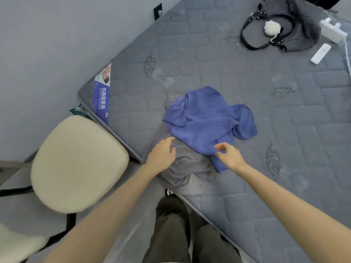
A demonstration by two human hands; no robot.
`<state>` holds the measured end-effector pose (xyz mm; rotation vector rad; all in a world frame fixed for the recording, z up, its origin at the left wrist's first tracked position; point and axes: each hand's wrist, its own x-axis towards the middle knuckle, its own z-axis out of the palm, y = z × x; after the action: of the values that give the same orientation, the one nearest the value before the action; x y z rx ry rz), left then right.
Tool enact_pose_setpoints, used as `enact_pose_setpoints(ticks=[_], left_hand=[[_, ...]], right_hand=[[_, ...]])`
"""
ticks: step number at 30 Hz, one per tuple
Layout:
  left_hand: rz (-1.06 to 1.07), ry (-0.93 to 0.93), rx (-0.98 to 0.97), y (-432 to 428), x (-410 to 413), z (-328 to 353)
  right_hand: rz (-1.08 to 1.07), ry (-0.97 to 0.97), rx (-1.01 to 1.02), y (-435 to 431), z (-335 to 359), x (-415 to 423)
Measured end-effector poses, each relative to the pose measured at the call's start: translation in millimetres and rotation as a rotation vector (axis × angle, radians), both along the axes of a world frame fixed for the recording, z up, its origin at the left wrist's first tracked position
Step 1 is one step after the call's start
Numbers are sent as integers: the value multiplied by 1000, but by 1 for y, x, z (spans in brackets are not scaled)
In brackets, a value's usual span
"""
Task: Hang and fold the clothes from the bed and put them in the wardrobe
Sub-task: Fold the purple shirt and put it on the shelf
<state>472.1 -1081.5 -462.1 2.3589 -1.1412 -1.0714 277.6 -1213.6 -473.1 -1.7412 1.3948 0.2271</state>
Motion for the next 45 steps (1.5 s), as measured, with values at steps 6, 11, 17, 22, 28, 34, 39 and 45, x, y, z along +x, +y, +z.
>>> enact_pose_setpoints(ticks=[6,11,17,22,28,34,39,45], left_hand=[[-64,60,75,-50,24,-75],[-19,129,131,-74,36,-137],[-49,90,94,-84,51,-184],[-178,-80,58,-77,53,-191],[-352,-274,-52,-89,39,-168],[-533,-304,-19,-107,10,-137],[-540,-31,-4,-88,-31,-119],[-16,144,-355,-71,-49,-73]], right_hand=[[1,58,6,-12,-64,22],[227,16,-101,-9,-121,55],[318,185,-169,-18,-178,85],[200,56,-263,-30,-185,83],[-130,-327,-192,-42,-126,46],[-276,-409,-76,-43,-57,13],[-369,-572,-104,-30,-11,-6],[22,-53,-339,-16,1,-62]])
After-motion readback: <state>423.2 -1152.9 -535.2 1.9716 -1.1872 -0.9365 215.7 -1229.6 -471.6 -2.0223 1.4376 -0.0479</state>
